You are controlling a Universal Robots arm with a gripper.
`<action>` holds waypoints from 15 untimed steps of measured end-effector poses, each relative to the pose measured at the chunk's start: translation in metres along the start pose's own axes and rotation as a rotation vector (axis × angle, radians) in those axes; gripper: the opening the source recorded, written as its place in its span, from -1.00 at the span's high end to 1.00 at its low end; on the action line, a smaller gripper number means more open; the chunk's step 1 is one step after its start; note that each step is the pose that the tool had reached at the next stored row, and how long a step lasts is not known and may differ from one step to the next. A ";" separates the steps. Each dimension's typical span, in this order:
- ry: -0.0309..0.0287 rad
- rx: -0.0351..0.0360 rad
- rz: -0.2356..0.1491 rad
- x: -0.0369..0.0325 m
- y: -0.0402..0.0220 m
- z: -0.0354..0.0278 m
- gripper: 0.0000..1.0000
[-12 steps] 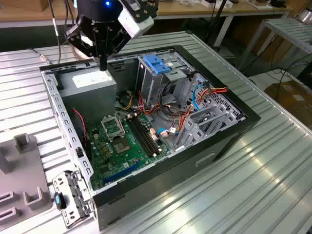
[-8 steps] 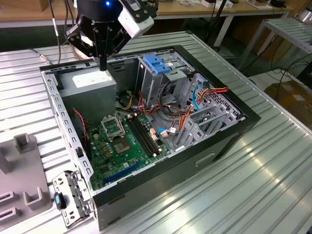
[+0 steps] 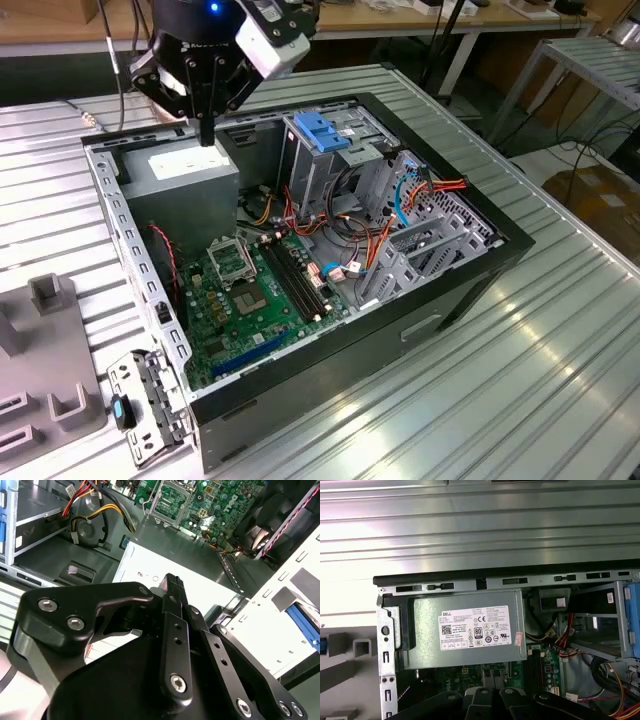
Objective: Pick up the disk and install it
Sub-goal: 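Reach for the disk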
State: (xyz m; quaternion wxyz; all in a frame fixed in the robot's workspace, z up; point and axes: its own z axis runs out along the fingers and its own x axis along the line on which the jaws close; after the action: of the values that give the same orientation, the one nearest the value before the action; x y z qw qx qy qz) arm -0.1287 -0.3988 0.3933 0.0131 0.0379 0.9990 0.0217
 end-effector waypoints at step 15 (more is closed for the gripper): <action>0.0001 0.0001 0.000 0.0167 -0.0007 -0.0005 0.79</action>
State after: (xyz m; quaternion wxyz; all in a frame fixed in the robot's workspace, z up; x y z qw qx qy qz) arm -0.1454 -0.3983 0.3933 0.0131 0.0379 0.9990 0.0217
